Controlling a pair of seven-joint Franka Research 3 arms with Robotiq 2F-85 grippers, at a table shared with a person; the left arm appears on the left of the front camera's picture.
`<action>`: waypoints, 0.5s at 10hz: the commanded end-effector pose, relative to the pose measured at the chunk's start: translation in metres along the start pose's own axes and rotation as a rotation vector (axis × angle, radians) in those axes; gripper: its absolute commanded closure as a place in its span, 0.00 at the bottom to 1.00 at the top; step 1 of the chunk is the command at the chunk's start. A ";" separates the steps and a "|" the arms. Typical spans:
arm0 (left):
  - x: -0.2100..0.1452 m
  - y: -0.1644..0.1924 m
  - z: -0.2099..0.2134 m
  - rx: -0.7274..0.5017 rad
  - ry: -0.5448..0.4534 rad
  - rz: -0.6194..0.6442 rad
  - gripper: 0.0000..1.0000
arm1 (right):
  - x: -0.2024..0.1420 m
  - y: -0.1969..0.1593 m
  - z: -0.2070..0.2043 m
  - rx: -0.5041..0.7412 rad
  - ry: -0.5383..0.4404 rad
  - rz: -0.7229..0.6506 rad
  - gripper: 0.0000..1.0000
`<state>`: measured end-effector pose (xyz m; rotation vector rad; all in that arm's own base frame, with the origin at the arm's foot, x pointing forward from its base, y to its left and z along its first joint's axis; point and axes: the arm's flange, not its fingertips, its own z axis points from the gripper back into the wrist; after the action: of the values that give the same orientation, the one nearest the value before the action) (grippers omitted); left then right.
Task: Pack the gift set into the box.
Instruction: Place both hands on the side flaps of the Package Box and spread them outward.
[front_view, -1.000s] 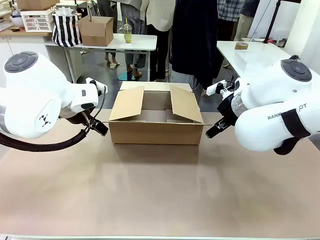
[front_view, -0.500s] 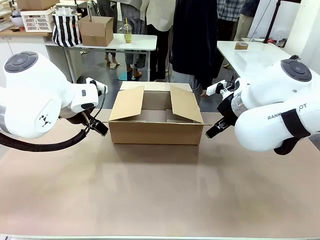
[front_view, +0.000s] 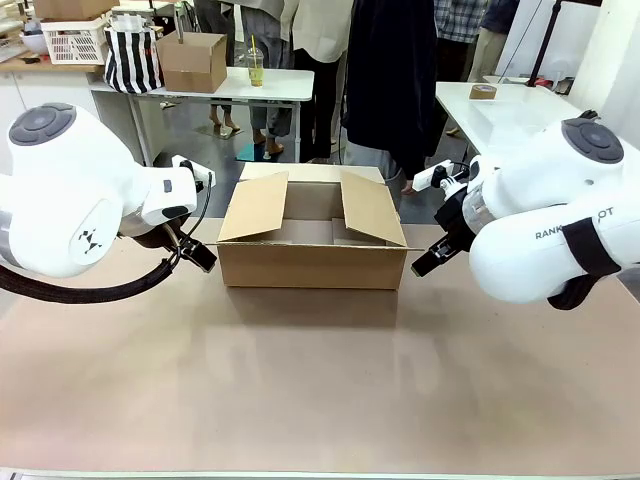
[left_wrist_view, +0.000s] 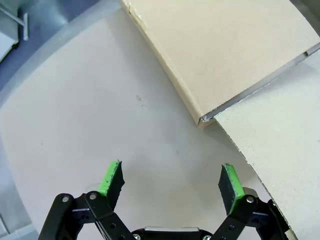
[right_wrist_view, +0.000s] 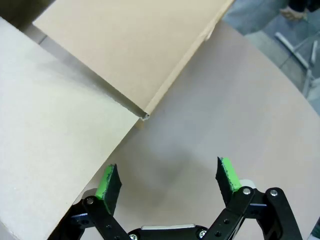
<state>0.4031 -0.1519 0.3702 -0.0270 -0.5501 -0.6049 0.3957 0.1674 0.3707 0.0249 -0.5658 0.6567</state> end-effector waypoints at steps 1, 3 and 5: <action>0.000 0.000 0.000 0.000 0.000 0.001 0.00 | 0.000 0.000 0.000 0.000 0.000 0.000 0.00; -0.011 0.005 0.022 -0.129 0.088 -0.107 0.00 | -0.014 -0.009 0.026 0.061 0.091 0.013 0.00; -0.037 0.014 0.077 -0.213 0.064 -0.175 0.00 | -0.030 -0.023 0.083 0.133 0.057 -0.036 0.00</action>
<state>0.3800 -0.1536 0.3963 -0.1456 -0.4321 -0.7858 0.3825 0.1499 0.4007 0.0789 -0.4634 0.6496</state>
